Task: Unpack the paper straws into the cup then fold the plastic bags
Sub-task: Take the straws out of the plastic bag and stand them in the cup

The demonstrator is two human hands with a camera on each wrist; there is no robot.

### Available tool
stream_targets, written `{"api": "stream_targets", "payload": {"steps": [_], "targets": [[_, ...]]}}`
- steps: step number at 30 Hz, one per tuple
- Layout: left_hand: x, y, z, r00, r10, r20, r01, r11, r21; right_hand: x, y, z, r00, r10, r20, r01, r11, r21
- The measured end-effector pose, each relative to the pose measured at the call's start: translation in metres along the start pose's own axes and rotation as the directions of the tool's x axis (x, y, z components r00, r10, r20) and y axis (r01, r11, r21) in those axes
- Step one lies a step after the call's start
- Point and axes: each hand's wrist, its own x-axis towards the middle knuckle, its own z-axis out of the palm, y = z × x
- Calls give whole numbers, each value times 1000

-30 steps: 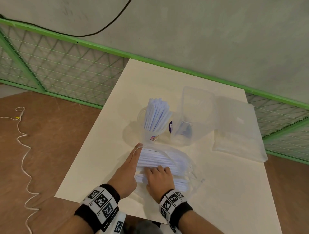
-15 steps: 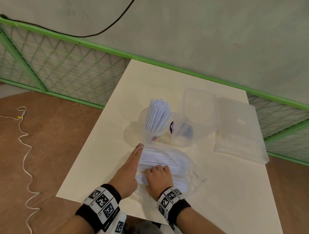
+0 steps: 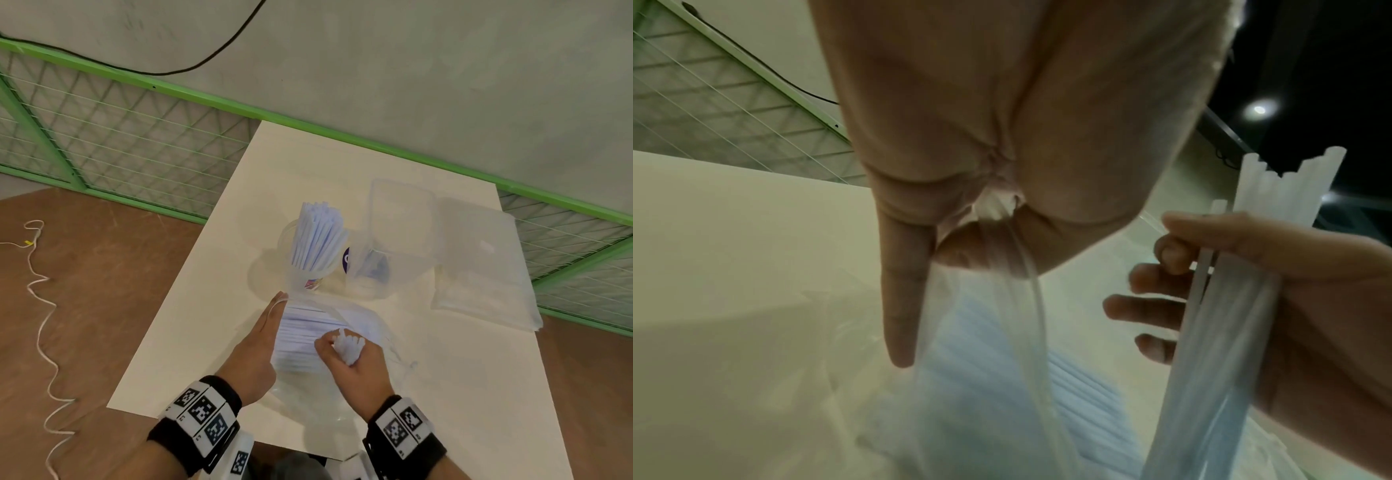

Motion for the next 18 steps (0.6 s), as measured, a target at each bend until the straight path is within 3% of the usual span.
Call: {"api": "stream_targets", "payload": {"steps": [5,14,18], "targets": [[2,2,2,1000,8,9,-8,1000,4,-1,16,-8,998,66,-14,-68,982,-174],[1,4,1,1000,8,5,-8,1000,10,2,1,-29,994,42,100,-27,989,-149],[1,3,1,1000,0,7,0,1000,-9,24,-39,-51,999,9,42,-6,998,-60]]}}
